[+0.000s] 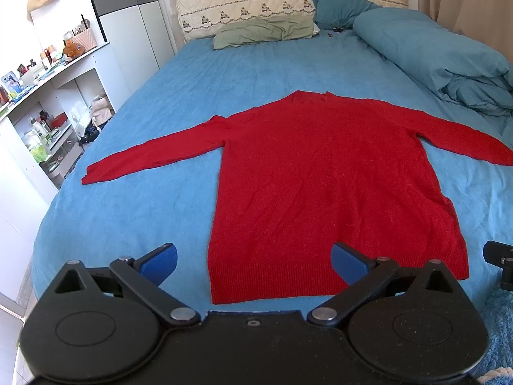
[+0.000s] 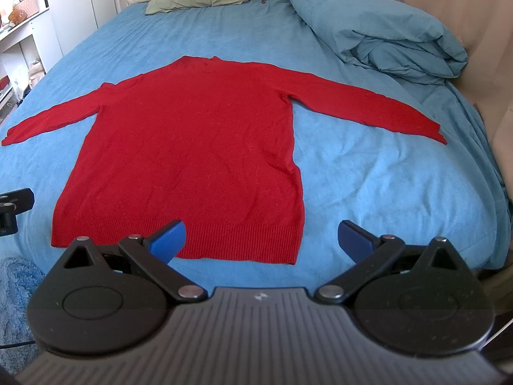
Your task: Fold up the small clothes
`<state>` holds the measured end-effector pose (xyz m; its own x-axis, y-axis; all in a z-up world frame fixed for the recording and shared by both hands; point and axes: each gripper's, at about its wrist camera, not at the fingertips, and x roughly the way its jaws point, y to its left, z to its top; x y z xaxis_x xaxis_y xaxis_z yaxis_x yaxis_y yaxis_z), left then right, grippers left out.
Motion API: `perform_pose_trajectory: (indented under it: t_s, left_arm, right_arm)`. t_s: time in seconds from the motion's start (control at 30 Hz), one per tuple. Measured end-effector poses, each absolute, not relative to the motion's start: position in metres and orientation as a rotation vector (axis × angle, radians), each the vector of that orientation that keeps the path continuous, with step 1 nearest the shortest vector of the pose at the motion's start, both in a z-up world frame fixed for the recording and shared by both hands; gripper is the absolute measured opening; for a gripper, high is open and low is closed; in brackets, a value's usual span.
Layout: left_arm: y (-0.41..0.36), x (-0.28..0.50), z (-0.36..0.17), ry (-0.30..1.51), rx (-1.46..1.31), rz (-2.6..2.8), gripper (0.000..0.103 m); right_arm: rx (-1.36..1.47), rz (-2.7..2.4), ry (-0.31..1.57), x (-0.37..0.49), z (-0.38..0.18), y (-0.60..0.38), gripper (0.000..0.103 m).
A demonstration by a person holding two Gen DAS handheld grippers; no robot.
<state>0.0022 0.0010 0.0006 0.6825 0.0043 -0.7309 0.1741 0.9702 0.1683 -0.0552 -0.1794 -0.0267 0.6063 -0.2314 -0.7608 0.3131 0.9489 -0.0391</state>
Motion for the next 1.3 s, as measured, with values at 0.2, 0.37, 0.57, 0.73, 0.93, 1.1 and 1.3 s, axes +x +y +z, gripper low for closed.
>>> perform_pose_trajectory:
  t_s: [0.2,0.37,0.57,0.73,0.93,1.1,1.3]
  left_arm:
    - [0.0013,0.0020,0.0007,0.817,0.230,-0.095,0.103]
    - [0.0007,0.0016,0.0008,0.818,0.229,-0.095,0.103]
    - [-0.0003,0.0017,0.0017,0.817,0.225,-0.096,0.103]
    - [0.0007,0.0020,0.0019,0.813,0.220,-0.095,0.103]
    - [0.0000,0.0006,0.0021,0.811,0.220,-0.095,0.103]
    - [0.0007,0.0002,0.0024,0.810,0.216,-0.095,0.103]
    - [0.0012,0.0005,0.0025,0.810,0.217,-0.094,0.103]
  right_arm:
    - [0.098,-0.313,0.859,-0.0564,-0.0271,-0.1793,0.103]
    - [0.095,-0.315,0.861,-0.0564,-0.0272,-0.1785,0.103]
    - [0.096,-0.314,0.861,-0.0564,-0.0267,-0.1782,0.103]
    - [0.097,-0.314,0.862,-0.0563,-0.0265,-0.1777,0.103]
    - [0.098,-0.311,0.864,-0.0561,-0.0259,-0.1769,0.103]
    - [0.096,-0.312,0.862,-0.0566,-0.0258,-0.1758,0.103]
    - [0.098,-0.312,0.862,-0.0566,-0.0254,-0.1755,0.103]
